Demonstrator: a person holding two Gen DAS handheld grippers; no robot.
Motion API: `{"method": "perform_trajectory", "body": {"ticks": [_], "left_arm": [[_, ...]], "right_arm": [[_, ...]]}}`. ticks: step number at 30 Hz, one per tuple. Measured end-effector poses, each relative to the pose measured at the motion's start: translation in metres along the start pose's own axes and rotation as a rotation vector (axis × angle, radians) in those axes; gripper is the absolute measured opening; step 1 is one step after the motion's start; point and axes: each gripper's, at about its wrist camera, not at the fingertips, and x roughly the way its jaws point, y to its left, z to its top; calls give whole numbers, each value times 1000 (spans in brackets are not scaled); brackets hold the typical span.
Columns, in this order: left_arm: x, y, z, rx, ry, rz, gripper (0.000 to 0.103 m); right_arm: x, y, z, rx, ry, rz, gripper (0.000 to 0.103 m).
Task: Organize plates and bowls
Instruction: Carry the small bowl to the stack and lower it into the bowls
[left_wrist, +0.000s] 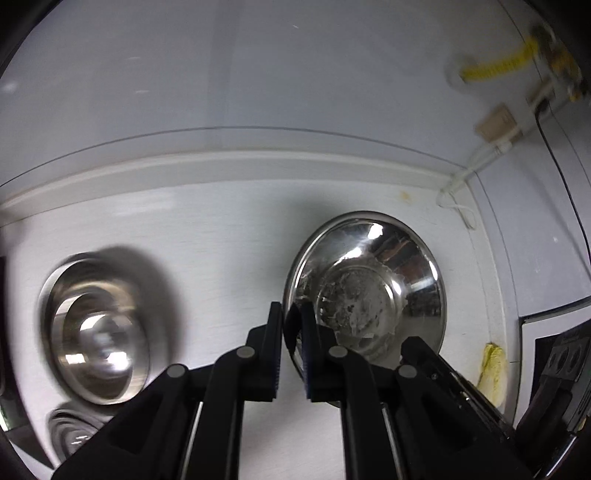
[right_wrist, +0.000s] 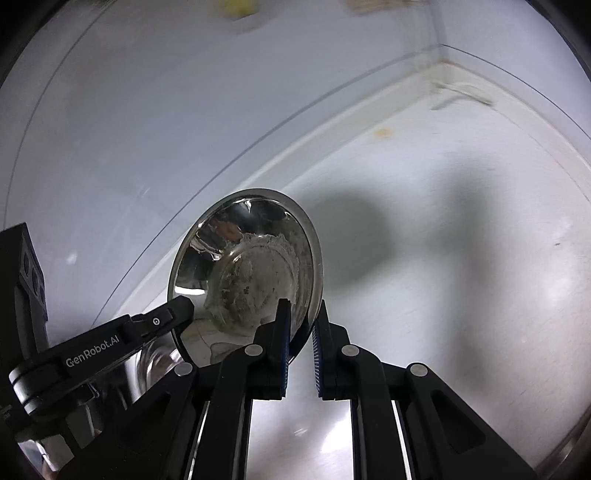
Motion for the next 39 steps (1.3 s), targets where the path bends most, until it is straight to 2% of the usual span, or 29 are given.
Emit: {"method": "perform_trajectory", "body": {"ticks": [8, 11, 17, 25, 39], "left_arm": [[-62, 133, -24, -86, -40, 78, 9], [-73, 174, -33, -141, -43, 93, 9], [-72, 218, -46, -200, -32, 115, 9], [-47, 236, -54, -239, 9, 127, 9], [1, 242, -65, -253, 79, 163, 10]], "right_arm": [[29, 125, -59, -169, 88, 80, 10], [42, 155, -76, -221, 114, 90, 11], [70, 191, -97, -288, 163, 83, 11], [89, 210, -122, -319, 223, 52, 11], [131, 194, -125, -336, 302, 8, 11]]}}
